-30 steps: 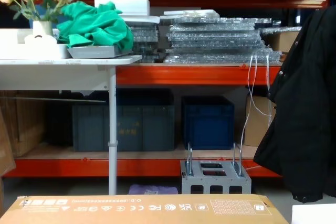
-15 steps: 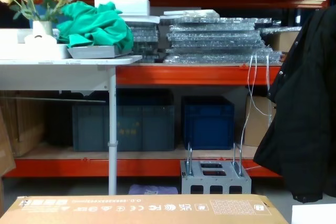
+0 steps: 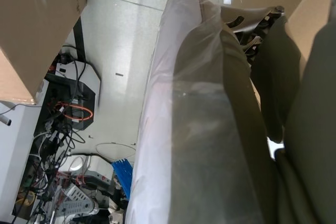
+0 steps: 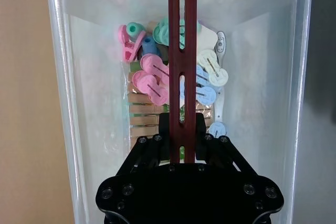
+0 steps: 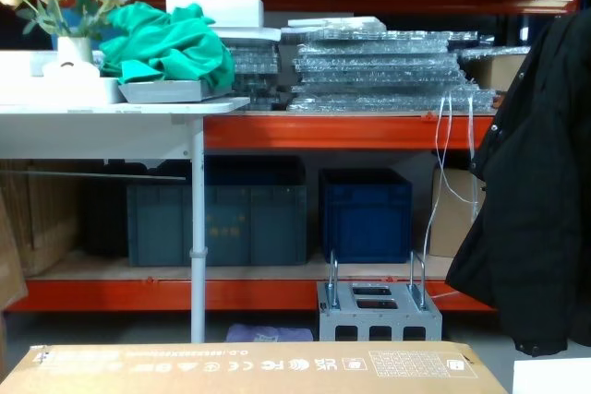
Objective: Use one hand to grasp the basket and place it at the designated location.
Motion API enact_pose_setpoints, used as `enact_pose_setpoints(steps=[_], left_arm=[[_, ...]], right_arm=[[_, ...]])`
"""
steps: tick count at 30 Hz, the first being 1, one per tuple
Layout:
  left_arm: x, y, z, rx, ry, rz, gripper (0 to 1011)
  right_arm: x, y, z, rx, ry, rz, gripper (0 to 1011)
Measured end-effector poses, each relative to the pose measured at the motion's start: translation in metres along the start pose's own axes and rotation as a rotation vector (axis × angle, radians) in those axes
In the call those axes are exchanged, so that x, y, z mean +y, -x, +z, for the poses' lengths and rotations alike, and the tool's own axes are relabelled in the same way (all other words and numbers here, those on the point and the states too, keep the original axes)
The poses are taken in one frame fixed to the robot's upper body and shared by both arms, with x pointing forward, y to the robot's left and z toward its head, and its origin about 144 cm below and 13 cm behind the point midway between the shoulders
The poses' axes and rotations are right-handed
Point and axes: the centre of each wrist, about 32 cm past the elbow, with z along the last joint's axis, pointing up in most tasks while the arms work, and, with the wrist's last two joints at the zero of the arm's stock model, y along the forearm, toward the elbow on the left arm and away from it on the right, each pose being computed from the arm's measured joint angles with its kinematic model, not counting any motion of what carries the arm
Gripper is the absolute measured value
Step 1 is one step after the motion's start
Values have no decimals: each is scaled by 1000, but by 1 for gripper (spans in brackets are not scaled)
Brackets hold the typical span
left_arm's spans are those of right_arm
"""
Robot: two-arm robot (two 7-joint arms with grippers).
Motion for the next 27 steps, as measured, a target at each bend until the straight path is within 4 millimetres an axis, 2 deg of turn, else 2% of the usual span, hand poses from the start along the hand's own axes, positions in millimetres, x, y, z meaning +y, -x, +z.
enact_pose_setpoints(steps=[27], left_arm=[[0, 0, 0, 0, 0, 0, 0]], right_arm=[[14, 4, -2, -21, -19, 38, 247]])
